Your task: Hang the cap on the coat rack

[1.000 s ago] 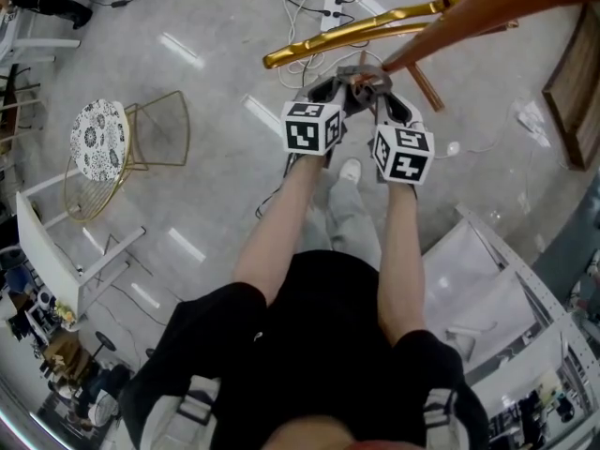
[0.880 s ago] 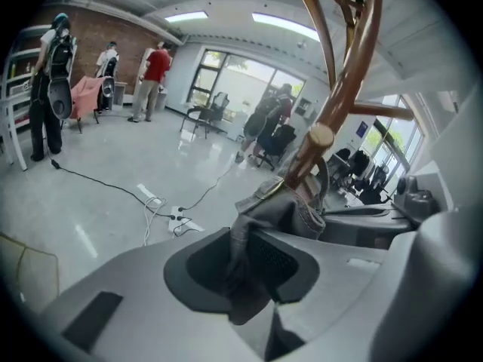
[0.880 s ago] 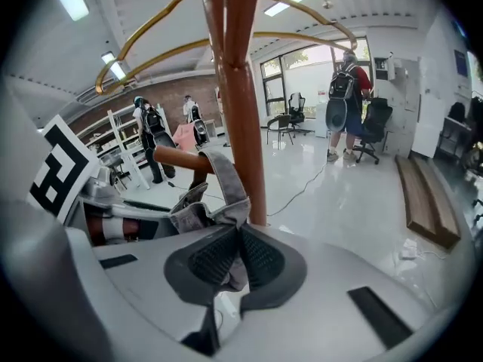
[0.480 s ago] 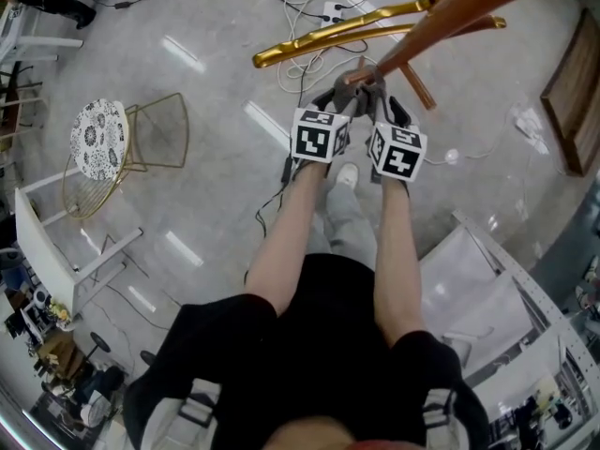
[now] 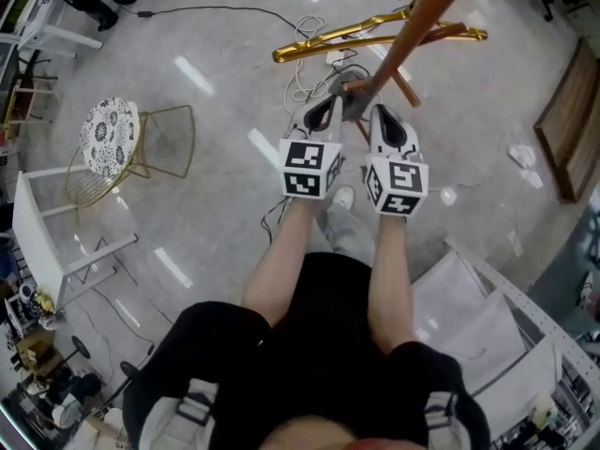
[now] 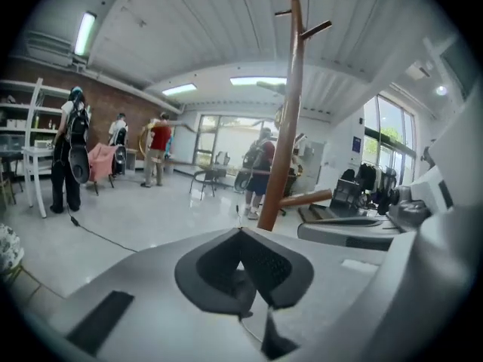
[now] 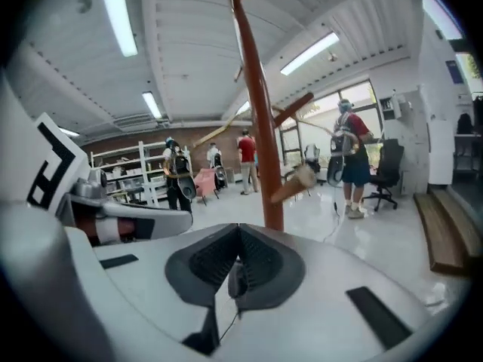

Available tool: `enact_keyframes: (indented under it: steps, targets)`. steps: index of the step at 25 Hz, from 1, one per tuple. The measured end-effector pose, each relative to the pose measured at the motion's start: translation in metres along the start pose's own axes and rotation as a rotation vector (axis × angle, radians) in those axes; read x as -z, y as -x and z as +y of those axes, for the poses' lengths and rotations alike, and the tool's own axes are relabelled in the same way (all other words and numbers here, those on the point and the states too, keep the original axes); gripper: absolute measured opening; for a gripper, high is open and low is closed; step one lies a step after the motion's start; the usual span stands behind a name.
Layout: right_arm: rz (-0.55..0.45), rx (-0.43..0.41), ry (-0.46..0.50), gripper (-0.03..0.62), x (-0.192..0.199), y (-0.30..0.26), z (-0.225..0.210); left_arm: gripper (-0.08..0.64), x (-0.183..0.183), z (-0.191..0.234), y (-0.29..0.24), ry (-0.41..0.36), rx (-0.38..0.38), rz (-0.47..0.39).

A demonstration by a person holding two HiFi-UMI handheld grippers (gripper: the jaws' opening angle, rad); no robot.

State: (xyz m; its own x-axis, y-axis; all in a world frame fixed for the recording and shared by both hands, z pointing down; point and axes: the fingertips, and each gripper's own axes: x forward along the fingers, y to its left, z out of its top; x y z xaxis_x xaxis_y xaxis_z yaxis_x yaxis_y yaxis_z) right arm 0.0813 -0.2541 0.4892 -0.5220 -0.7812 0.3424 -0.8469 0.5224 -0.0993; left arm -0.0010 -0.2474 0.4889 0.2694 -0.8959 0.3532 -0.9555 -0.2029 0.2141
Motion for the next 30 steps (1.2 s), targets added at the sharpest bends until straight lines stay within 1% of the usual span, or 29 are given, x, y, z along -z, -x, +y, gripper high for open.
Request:
enact_keyframes:
  steps: [2, 4, 6, 8, 12, 18, 23, 30]
  targets:
    - [-0.085, -0.048, 0.054, -0.005, -0.035, 0.014, 0.014, 0.000, -0.029, -0.006, 0.014, -0.015, -0.012, -0.076]
    - [-0.163, -0.063, 0.096, -0.005, -0.072, 0.028, 0.020, 0.000, -0.062, -0.013, 0.029, -0.033, -0.016, -0.154]
    - [-0.218, -0.042, 0.112, -0.005, -0.102, 0.040, 0.017, 0.000, -0.094, -0.021, 0.041, -0.047, -0.011, -0.224]
    - [-0.253, -0.021, 0.124, -0.005, -0.124, 0.050, 0.012, 0.000, -0.122, -0.030, 0.052, -0.059, -0.005, -0.280]
    - [-0.301, -0.005, 0.148, -0.005, -0.159, 0.062, 0.004, 0.000, -0.159, -0.042, 0.063, -0.093, -0.020, -0.339]
    - [-0.358, -0.004, 0.148, -0.005, -0.191, 0.073, -0.001, 0.000, -0.191, -0.048, 0.077, -0.124, -0.025, -0.400]
    - [-0.388, -0.004, 0.137, -0.005, -0.203, 0.087, -0.005, 0.000, -0.197, -0.061, 0.085, -0.132, -0.005, -0.417]
    - [-0.397, -0.030, 0.134, -0.005, -0.213, 0.076, -0.003, 0.000, -0.204, -0.049, 0.086, -0.127, -0.023, -0.422]
